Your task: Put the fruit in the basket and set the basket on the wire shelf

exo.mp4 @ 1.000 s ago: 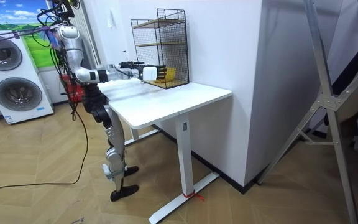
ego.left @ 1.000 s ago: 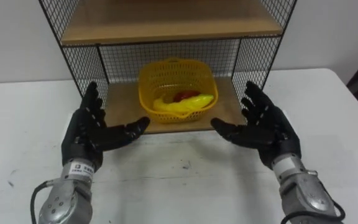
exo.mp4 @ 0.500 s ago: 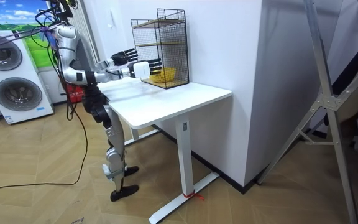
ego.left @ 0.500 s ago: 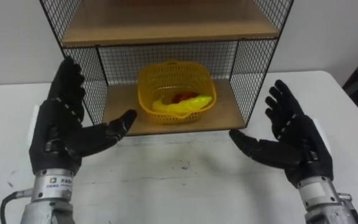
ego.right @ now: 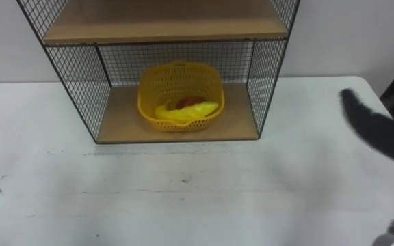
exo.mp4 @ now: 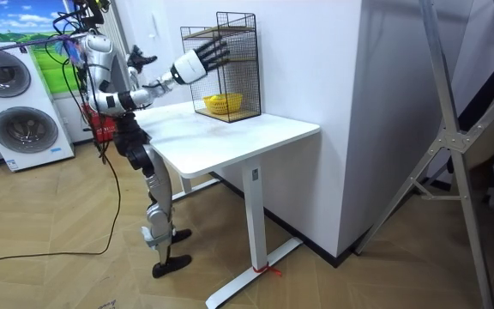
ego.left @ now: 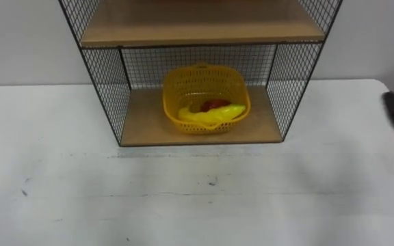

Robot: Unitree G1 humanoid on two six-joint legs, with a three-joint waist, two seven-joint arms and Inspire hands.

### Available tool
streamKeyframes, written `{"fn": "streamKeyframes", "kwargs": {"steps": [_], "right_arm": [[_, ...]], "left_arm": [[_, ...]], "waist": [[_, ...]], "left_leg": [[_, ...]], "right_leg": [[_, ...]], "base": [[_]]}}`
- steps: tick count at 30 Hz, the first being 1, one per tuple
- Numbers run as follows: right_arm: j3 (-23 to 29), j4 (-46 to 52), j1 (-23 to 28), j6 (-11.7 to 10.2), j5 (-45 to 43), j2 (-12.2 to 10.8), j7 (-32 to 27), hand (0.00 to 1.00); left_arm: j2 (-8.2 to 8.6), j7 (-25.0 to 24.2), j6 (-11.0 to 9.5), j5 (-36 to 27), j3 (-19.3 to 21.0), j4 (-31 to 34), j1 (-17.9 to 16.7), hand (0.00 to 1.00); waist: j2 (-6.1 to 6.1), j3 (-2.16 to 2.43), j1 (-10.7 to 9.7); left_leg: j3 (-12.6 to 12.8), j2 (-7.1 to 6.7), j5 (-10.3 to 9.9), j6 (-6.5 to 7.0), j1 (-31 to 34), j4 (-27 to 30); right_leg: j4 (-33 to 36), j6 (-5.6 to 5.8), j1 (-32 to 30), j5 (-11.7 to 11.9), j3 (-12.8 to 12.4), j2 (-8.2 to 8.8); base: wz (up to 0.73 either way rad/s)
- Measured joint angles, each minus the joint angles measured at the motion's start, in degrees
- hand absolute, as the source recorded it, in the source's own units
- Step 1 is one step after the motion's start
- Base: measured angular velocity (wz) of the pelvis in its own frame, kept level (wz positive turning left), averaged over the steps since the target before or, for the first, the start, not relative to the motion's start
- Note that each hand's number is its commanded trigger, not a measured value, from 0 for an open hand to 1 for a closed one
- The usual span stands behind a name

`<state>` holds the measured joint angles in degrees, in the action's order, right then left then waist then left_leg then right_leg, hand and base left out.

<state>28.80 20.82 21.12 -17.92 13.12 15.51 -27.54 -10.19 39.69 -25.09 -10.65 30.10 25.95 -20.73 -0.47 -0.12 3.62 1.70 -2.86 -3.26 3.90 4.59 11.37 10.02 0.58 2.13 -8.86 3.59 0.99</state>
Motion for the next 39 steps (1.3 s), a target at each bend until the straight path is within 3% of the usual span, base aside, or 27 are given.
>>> {"fn": "streamKeyframes", "kwargs": {"steps": [5,7,9,14,16,19,21,23,24,26,30,34,36,37,39], "right_arm": [[10.5,-1.5,-0.6,-1.6,0.0,3.1,-11.9,0.00],[14.9,-3.9,-1.0,-1.6,0.2,4.5,-16.2,0.00],[19.9,-7.7,-0.9,-1.5,2.8,5.2,-21.2,0.00],[24.3,-18.5,1.8,-0.4,15.6,5.3,-28.3,0.00],[23.9,-23.3,3.2,0.8,23.8,5.3,-28.6,0.00],[22.5,-37.8,3.1,2.5,36.9,5.0,-27.0,0.00],[19.6,-50.7,3.1,2.8,46.9,3.6,-24.2,0.00],[19.1,-58.8,2.5,3.0,52.3,1.0,-22.4,0.00],[19.1,-62.4,2.1,3.1,54.8,-0.6,-22.3,0.00],[19.1,-67.2,1.6,3.1,56.9,-2.5,-21.7,0.00],[17.2,-77.8,0.3,3.2,57.6,-3.5,-17.4,0.00],[13.4,-84.1,-2.1,4.2,55.3,-5.6,-14.9,0.00],[10.9,-88.9,-5.2,5.8,51.1,-7.1,-14.7,0.00],[10.3,-89.8,-5.9,6.6,50.3,-7.4,-14.5,0.00],[6.9,-93.0,-6.5,9.5,44.3,-7.8,-11.7,0.00]], "left_arm": [[-4.99,9.8,-0.4,-2.8,13.1,-0.2,-0.1,0.00],[-5.36,11.9,-0.4,-6.0,17.1,-0.2,-0.9,0.00],[-5.77,14.6,-0.2,-11.6,23.0,-2.5,-2.2,0.00],[-6.65,18.7,1.9,-25.9,28.9,-11.6,-4.5,0.00],[-6.70,19.3,3.0,-32.0,28.3,-17.3,-5.7,0.00],[-6.57,18.7,4.7,-42.0,25.0,-29.7,-6.0,0.00],[-5.42,17.4,5.1,-50.2,21.0,-40.3,-6.0,0.00],[-4.27,16.5,5.2,-51.9,16.9,-48.4,-5.7,0.00],[-3.14,15.9,5.4,-52.7,16.3,-51.8,-5.6,0.00],[-2.26,14.7,5.4,-54.0,16.1,-56.6,-5.1,0.00],[-1.70,8.6,6.3,-57.0,13.9,-69.0,-4.1,0.00],[0.33,2.9,8.5,-57.3,9.7,-80.8,-3.1,0.00],[2.27,-1.0,10.5,-56.3,6.7,-85.3,-3.1,0.00],[2.57,-2.1,11.3,-54.6,5.5,-86.4,-2.9,0.00],[2.92,-7.5,14.7,-42.9,0.7,-90.6,-0.8,0.00]], "waist": [[0.12,0.01,-0.2],[0.10,0.27,-0.3],[-0.10,0.16,-0.1],[0.32,0.37,-0.6],[0.21,0.35,-0.5],[0.34,0.31,-0.1],[0.81,0.59,-0.2],[0.98,0.69,-0.4],[0.90,0.54,-0.6],[1.26,0.68,-0.6],[2.05,0.90,-1.1],[2.07,0.99,-2.0],[1.98,0.89,-2.1],[2.05,0.88,-2.4],[2.25,0.88,-4.1]], "left_leg": [[-0.5,0.06,-0.2,-0.19,0.6,0.4],[-0.5,-0.07,-0.3,-0.21,1.0,0.4],[-0.5,-0.03,-0.2,-0.23,1.3,0.3],[-1.1,-0.21,-0.2,-0.31,3.3,1.2],[-1.2,-0.28,-0.2,-0.29,3.5,0.9],[-1.6,-0.34,-0.2,-0.29,3.8,0.8],[-1.9,-0.48,-0.3,-0.34,3.8,1.1],[-1.9,-0.48,-1.1,-1.04,3.9,2.5],[-1.9,-0.52,-2.3,-0.87,4.1,3.2],[-2.4,-0.78,-2.6,-0.77,4.0,3.2],[-1.3,-0.58,-2.5,-0.79,3.3,1.9],[2.9,1.21,-2.4,-1.19,3.0,3.3],[2.5,1.60,-4.3,-0.94,3.6,5.1],[1.8,1.32,-4.4,-0.92,3.4,5.0],[1.2,0.63,-4.1,-1.25,2.4,3.8]], "right_leg": [[0.3,-0.38,-0.3,-0.4,1.4,0.22],[1.0,-0.35,-1.0,-0.8,1.5,0.74],[1.1,-0.42,-1.3,-0.9,1.5,0.80],[3.1,-0.57,-3.4,-2.0,2.9,1.28],[3.1,-0.55,-3.5,-2.0,2.9,1.29],[2.6,-0.34,-3.5,-1.7,3.0,1.24],[2.7,-0.63,-3.4,-2.0,3.5,1.56],[3.0,-0.56,-3.1,-2.5,4.2,1.87],[3.8,-0.39,-3.1,-3.0,4.4,2.03],[4.2,-0.30,-3.1,-3.1,4.7,2.10],[3.9,-0.02,-2.6,-2.9,5.1,2.80],[4.0,0.12,-2.7,-2.8,4.9,2.93],[3.9,0.66,-1.8,-2.6,7.5,3.53],[3.6,0.85,-1.4,-2.5,7.5,3.45],[2.5,1.19,0.0,-2.2,7.2,3.49]], "base": [[0.05],[0.02],[0.00],[0.12],[0.02],[0.07],[0.11],[0.14],[0.08],[-0.04],[-0.08],[-0.16],[-0.34],[0.05],[0.39]]}}
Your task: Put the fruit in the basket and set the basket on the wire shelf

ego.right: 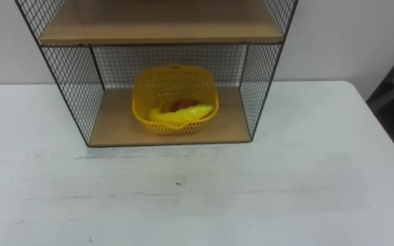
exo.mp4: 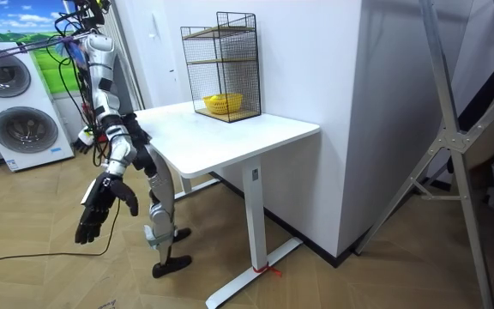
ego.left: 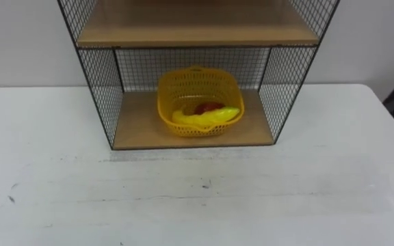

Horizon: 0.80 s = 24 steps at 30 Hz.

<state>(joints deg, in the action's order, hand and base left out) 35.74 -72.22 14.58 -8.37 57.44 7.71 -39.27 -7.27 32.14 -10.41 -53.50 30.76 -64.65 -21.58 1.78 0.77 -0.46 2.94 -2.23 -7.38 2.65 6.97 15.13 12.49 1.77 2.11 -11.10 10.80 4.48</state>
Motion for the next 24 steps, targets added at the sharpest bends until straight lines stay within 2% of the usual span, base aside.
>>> {"fn": "streamKeyframes", "kwargs": {"steps": [1,2,3,4,6,7,9,11,13,14,17,21,24], "right_arm": [[-0.8,-0.8,-0.2,0.5,-2.2,0.0,0.9,0.00],[-3.3,-1.7,-1.3,1.6,-7.1,0.0,2.6,0.00],[-6.2,-2.5,-1.9,2.6,-12.4,0.0,4.7,0.00],[-7.6,-3.2,-2.5,3.1,-15.2,0.0,6.0,0.00],[-13.6,-4.2,-4.8,5.9,-24.7,0.1,10.7,0.00],[-15.5,-4.2,-5.2,6.4,-26.5,0.1,11.8,0.00],[-21.1,-4.0,-7.3,8.3,-34.1,0.1,17.1,0.00],[-23.5,-4.0,-8.5,9.2,-38.2,0.2,20.2,0.00],[-26.0,-3.8,-9.3,9.7,-41.3,0.1,22.8,0.00],[-27.6,-3.6,-9.6,9.8,-42.9,0.1,24.4,0.00],[-31.6,-3.2,-10.2,9.8,-46.3,0.1,27.3,0.00],[-36.3,-3.1,-9.9,9.9,-47.2,0.0,29.2,0.00],[-36.8,-3.3,-9.9,9.7,-47.2,0.0,30.0,0.00]], "left_arm": [[0.03,-1.4,0.9,3.0,-0.8,-0.6,0.5,0.00],[0.01,-4.2,2.4,9.6,-3.0,-1.7,1.3,0.00],[0.15,-6.5,3.8,17.3,-5.2,-2.0,2.3,0.00],[0.18,-7.7,4.4,21.0,-6.3,-2.0,2.6,0.00],[0.08,-11.3,7.2,32.9,-10.1,-1.8,5.1,0.00],[-0.04,-12.0,7.7,34.8,-11.7,-1.8,5.8,0.00],[-0.31,-15.3,9.8,43.7,-17.4,-1.0,8.0,0.00],[-0.45,-17.3,11.1,48.2,-20.4,-0.2,8.0,0.00],[-0.40,-18.4,12.4,50.9,-22.5,0.0,8.3,0.00],[-0.25,-19.3,12.9,51.9,-22.8,0.0,8.7,0.00],[-0.14,-20.0,13.0,52.1,-24.7,0.1,8.9,0.00],[0.42,-20.4,13.0,53.2,-25.5,0.3,9.2,0.00],[0.44,-20.4,12.9,53.2,-25.5,0.3,9.3,0.00]], "waist": [[0.05,0.01,-0.2],[0.17,0.07,-0.6],[0.07,0.00,-0.9],[0.02,-0.04,-0.7],[-0.16,-0.38,-0.7],[-0.19,-0.37,-0.7],[-0.23,-0.38,-0.9],[-0.26,-0.43,-0.9],[-0.36,-0.56,-0.8],[-0.48,-0.79,-0.6],[-0.55,-1.14,-0.4],[-0.67,-1.17,0.9],[-0.74,-1.13,0.9]], "left_leg": [[0.2,-0.17,0.2,-0.27,-0.3,-0.5],[0.3,-0.54,0.5,-0.62,-1.0,-1.8],[1.3,-0.30,0.8,-0.87,-1.5,-2.3],[1.4,-0.25,0.8,-0.87,-1.6,-2.4],[0.8,-0.30,1.1,-1.07,-1.9,-2.5],[0.5,-0.33,1.3,-1.08,-2.1,-2.5],[-0.1,-0.42,2.0,-1.42,-2.6,-2.5],[-0.2,-0.34,2.2,-1.39,-2.6,-2.4],[-0.4,-0.32,2.4,-1.13,-2.5,-2.5],[-0.6,-0.30,2.6,-0.89,-2.5,-2.6],[-0.6,-0.38,2.8,-0.54,-2.5,-3.0],[-0.7,-0.32,2.9,-0.37,-2.3,-3.2],[-0.8,-0.37,2.9,-0.35,-2.3,-3.2]], "right_leg": [[0.2,0.01,0.0,0.0,0.2,0.34],[0.2,0.02,0.0,0.0,0.5,0.84],[0.2,0.08,0.0,0.1,1.1,1.15],[0.2,0.07,0.0,0.2,0.8,1.06],[-0.5,0.12,0.8,0.7,0.0,0.38],[-0.8,0.11,1.1,0.8,0.0,0.28],[-0.9,0.01,1.4,0.9,0.0,-0.03],[-1.1,-0.10,1.4,0.9,0.0,-0.46],[-1.6,-0.20,1.6,1.1,0.3,-0.61],[-1.8,-0.25,1.7,1.2,0.4,-0.72],[-2.0,-0.30,1.5,1.3,0.4,-0.82],[-2.0,-0.36,1.0,1.3,0.1,-0.85],[-2.0,-0.34,1.0,1.4,0.1,-0.91]], "base": [[0.29],[0.06],[0.00],[-0.13],[-0.07],[-0.04],[-0.06],[0.02],[0.07],[0.03],[0.00],[-0.08],[0.02]]}}
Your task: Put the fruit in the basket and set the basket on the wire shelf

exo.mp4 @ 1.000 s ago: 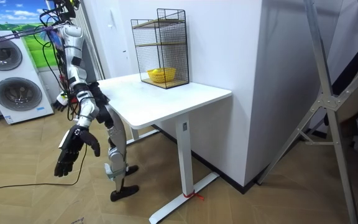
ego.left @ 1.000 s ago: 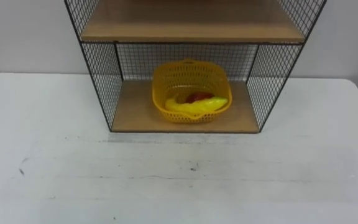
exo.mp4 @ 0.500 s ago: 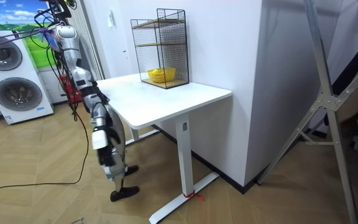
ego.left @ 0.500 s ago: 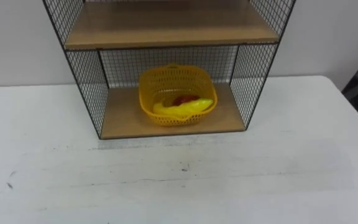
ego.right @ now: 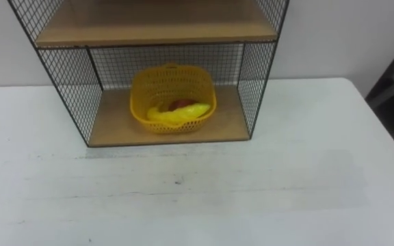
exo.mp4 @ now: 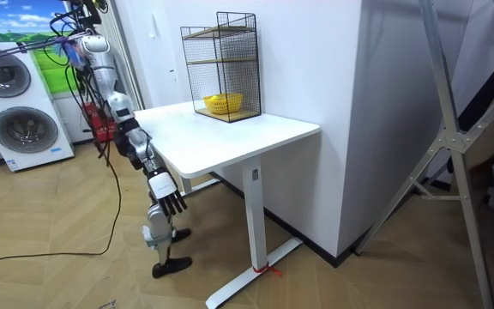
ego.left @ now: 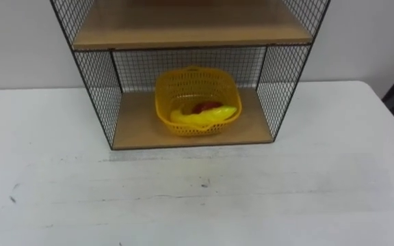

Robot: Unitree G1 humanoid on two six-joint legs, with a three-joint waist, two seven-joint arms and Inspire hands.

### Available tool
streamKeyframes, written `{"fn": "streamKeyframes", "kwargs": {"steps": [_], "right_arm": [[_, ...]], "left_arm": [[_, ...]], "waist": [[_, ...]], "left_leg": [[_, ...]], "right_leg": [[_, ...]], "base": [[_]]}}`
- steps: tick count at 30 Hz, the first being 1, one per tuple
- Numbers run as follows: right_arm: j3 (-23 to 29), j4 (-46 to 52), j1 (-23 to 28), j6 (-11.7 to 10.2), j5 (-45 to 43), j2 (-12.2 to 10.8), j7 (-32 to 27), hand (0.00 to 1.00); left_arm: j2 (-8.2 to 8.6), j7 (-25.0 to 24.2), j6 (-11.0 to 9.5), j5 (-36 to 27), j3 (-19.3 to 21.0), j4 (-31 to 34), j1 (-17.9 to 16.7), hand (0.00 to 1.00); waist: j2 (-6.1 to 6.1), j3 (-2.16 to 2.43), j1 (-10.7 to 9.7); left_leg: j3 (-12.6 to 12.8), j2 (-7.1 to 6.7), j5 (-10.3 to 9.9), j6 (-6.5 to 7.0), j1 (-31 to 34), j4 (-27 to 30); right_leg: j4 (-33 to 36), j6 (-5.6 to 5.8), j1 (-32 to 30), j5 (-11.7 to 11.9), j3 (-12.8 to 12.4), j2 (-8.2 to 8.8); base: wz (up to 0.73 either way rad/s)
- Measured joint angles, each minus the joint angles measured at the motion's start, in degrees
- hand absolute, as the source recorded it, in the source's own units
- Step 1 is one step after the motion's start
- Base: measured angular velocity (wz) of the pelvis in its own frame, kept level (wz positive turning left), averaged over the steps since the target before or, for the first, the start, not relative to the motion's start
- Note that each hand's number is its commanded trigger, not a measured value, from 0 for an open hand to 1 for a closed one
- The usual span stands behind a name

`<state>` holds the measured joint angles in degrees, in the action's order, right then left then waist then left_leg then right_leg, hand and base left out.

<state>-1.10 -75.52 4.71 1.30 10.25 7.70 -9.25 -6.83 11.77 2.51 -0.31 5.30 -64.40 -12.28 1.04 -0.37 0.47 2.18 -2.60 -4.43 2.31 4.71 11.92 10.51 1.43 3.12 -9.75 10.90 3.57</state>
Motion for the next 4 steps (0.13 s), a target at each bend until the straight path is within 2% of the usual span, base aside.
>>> {"fn": "streamKeyframes", "kwargs": {"steps": [4], "right_arm": [[0.0,0.0,0.0,0.0,0.0,0.0,0.6,0.00]], "left_arm": [[0.30,-0.1,0.0,0.0,0.0,0.0,0.1,0.00]], "waist": [[-0.03,0.02,0.1]], "left_leg": [[0.1,-0.02,0.1,-0.02,-0.1,-0.2]], "right_leg": [[0.0,-0.03,0.0,0.0,-0.2,-0.05]], "base": [[0.00]]}}
